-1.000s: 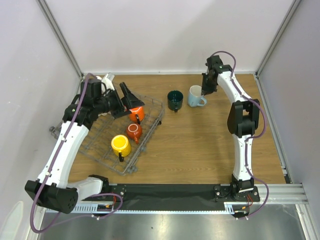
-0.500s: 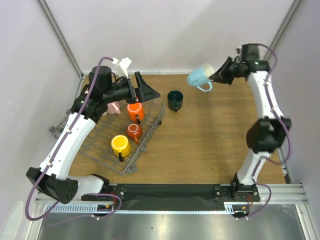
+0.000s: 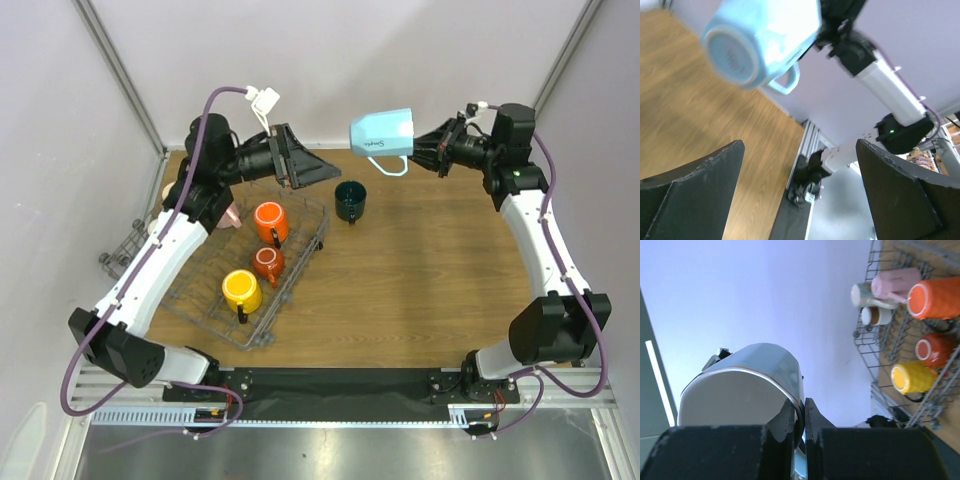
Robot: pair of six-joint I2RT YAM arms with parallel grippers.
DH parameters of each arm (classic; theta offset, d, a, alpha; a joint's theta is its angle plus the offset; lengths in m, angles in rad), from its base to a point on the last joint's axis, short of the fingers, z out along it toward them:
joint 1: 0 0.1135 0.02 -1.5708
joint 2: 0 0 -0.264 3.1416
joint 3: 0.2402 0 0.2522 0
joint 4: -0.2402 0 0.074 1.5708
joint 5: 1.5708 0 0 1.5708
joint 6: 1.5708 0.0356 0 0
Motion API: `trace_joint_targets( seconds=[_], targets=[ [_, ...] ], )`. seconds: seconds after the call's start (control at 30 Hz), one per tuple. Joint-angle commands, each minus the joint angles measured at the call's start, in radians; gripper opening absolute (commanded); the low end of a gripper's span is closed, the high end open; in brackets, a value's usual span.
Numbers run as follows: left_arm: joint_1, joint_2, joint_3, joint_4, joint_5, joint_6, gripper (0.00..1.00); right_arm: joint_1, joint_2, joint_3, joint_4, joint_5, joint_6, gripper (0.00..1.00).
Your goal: Load the cups into the dish rack
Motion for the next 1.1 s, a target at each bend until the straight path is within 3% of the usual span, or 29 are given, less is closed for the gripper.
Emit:
trace_joint_targets(
  seconds=[0.0,0.13,0.4,0.7,1.07],
  targets=[
    [-0.015,-0.047,-0.009,0.261,0.073,-0.059,1.00,0.038,-0.068,0.027,0.190,-0.094,0.157,0.00],
    [-0.021,-0.064,-0.043,0.301,0.064,-0.051,1.00,0.090,-0.086,0.004,0.209,-0.109,0.181,0.00],
    [-0.024,-0.058,0.012,0.174,0.009,0.045,1.00,0.114,-0.105,0.001,0.267,-0.138,0.233,0.00],
    [-0.027,-0.007,0.075,0.234,0.030,-0.025,1.00,0.147,-0.108,-0.016,0.316,-0.167,0.247,0.00],
    [-0.057,-0.027,0.049,0.214,0.015,0.007,1.00,0.197,-0.076,-0.041,0.428,-0.126,0.319,0.00]
  ],
)
